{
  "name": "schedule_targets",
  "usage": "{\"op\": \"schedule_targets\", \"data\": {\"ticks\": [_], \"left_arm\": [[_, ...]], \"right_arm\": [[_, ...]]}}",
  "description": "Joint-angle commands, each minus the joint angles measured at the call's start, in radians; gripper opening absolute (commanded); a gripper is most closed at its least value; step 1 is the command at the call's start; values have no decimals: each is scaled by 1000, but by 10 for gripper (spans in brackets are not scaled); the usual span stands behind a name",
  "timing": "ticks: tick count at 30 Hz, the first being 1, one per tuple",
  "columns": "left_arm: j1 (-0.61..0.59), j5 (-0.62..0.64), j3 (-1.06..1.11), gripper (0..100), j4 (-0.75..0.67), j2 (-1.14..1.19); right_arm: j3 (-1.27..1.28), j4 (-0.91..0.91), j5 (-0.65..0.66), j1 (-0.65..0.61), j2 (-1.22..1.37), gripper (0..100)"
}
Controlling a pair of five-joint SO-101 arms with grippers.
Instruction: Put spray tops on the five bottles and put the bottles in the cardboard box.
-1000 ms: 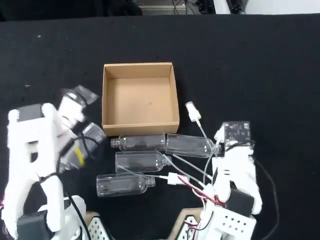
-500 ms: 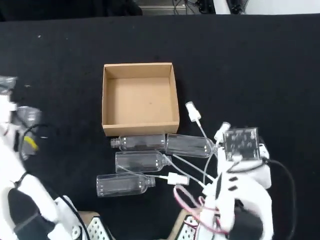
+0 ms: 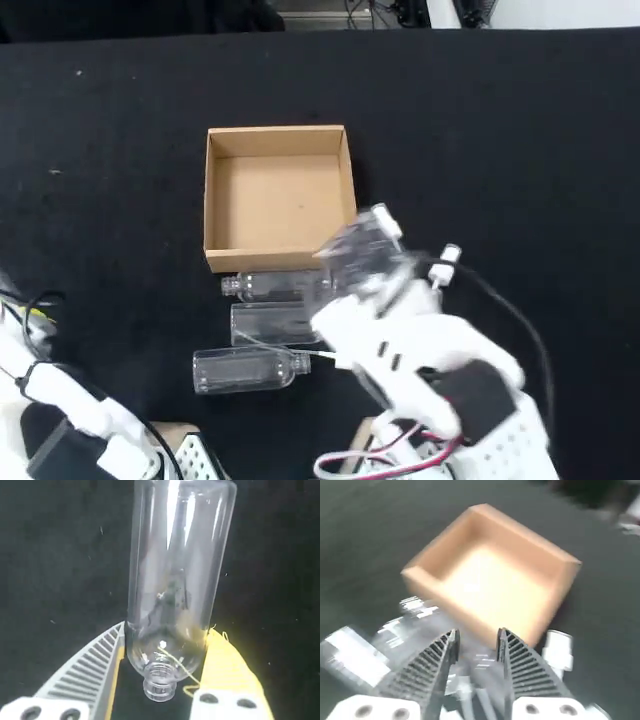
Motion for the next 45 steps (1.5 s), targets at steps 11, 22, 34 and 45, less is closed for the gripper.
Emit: {"op": "schedule_targets", "data": {"ticks": [11, 22, 34, 45], "left_arm": [[10, -5, -127, 250, 121, -3], [44, -617, -484, 249, 311, 0], [-96, -1197, -265, 254, 23, 0], [-170, -1252, -22, 254, -290, -6]], "right_arm": [[386, -250, -12, -123, -150, 123], [522, -258, -8, -123, -349, 123], [538, -256, -8, -123, -369, 123], [538, -255, -8, -123, -369, 123]]}}
